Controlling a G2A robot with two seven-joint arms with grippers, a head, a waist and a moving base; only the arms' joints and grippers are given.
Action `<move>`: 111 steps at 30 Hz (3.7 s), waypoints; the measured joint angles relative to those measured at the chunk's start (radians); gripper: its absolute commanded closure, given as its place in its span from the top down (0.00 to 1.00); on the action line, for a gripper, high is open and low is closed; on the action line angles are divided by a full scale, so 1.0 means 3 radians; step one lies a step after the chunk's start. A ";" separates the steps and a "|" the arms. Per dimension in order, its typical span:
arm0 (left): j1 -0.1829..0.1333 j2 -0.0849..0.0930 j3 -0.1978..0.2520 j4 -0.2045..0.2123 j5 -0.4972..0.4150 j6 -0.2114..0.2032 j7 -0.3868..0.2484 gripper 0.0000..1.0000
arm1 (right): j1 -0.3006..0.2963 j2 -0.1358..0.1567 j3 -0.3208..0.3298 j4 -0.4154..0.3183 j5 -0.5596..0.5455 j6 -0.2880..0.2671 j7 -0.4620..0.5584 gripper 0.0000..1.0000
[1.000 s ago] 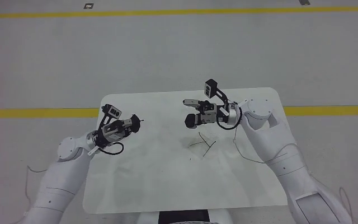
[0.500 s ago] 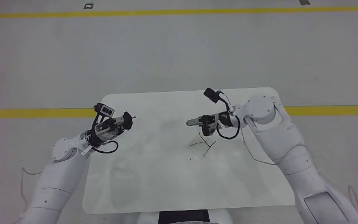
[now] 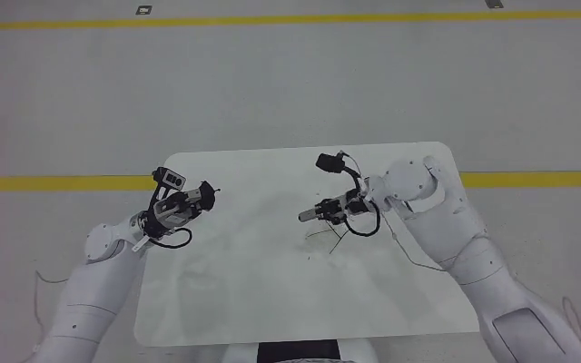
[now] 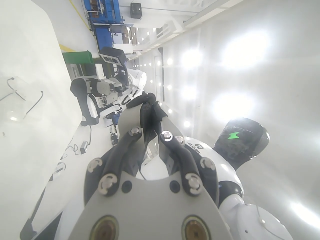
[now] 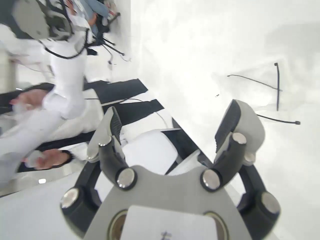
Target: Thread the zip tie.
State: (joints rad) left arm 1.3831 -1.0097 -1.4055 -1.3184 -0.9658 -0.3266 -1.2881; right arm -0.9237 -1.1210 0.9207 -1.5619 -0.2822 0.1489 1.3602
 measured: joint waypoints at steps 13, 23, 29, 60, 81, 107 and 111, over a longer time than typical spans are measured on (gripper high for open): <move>0.0000 0.0000 0.0000 0.0000 0.0000 0.0000 0.0000 0.00 | 0.0485 -0.0071 -0.0917 -0.0081 -0.1540 -0.0355 0.0099 1.00; 0.0000 0.0000 0.0000 0.0000 0.0000 0.0000 0.0000 0.00 | 0.0441 -0.0060 -0.0974 -0.0028 -0.1678 -0.0623 0.0063 1.00; 0.0000 0.0000 0.0000 0.0000 0.0000 0.0000 0.0000 0.00 | 0.0511 -0.0074 -0.1117 0.0059 -0.1778 -0.1267 0.0100 1.00; 0.0000 0.0000 0.0000 0.0000 0.0000 0.0000 0.0000 0.00 | 0.0579 -0.0150 -0.1611 0.0253 -0.1783 -0.1628 -0.0331 1.00; 0.0000 0.0000 0.0000 0.0000 0.0000 0.0000 0.0000 0.00 | 0.0594 -0.0098 -0.1662 0.0100 -0.2157 -0.1630 -0.0210 0.28; 0.0000 0.0000 0.0000 0.0000 0.0000 0.0000 0.0000 0.00 | 0.0749 -0.0351 -0.2028 0.0812 -0.2162 -0.1630 -0.0541 0.25; 0.0000 0.0000 0.0000 0.0000 0.0000 0.0000 0.0000 0.00 | 0.0772 -0.0390 -0.2054 0.0871 -0.2149 -0.1630 -0.0568 0.22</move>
State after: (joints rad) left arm 1.3831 -1.0097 -1.4055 -1.3184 -0.9658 -0.3266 -1.2881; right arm -0.6922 -1.2379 0.3044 -1.3005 -0.9270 -0.3400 1.1896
